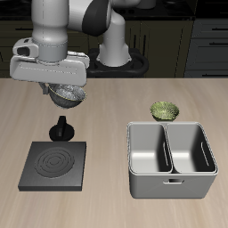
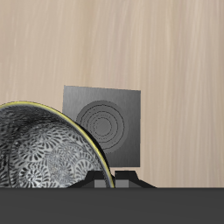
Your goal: Place the black bowl on the flat stove and turn on the flat stove
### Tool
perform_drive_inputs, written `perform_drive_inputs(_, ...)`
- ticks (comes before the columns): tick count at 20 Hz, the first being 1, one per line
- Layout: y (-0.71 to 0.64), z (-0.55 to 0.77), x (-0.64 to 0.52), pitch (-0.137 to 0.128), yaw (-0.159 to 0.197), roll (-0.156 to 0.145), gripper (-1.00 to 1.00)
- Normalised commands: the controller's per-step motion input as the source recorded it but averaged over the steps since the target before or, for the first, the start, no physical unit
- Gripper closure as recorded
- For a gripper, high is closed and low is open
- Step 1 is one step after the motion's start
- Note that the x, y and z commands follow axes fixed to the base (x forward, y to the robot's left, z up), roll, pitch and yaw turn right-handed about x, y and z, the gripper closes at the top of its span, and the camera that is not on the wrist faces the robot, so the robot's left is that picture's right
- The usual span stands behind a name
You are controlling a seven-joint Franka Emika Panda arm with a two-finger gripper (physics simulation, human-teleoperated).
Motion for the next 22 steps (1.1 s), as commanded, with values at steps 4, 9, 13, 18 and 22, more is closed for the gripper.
perform_drive_inputs(4, 0.1, 0.02, 0.02, -0.03, 0.004, 0.055, 1.0)
perform_drive_inputs(9, -0.03, -0.02, -0.02, -0.033, -0.025, 0.096, 1.0)
perform_drive_inputs(13, -0.11, -0.1, -0.04, -0.016, 0.003, 0.033, 1.0)
perform_drive_inputs(18, -0.19, -0.16, 0.0, 0.003, -0.019, -0.019, 1.0)
perform_drive_inputs(22, -0.28, -0.33, 0.01, 0.023, -0.014, -0.049, 1.0)
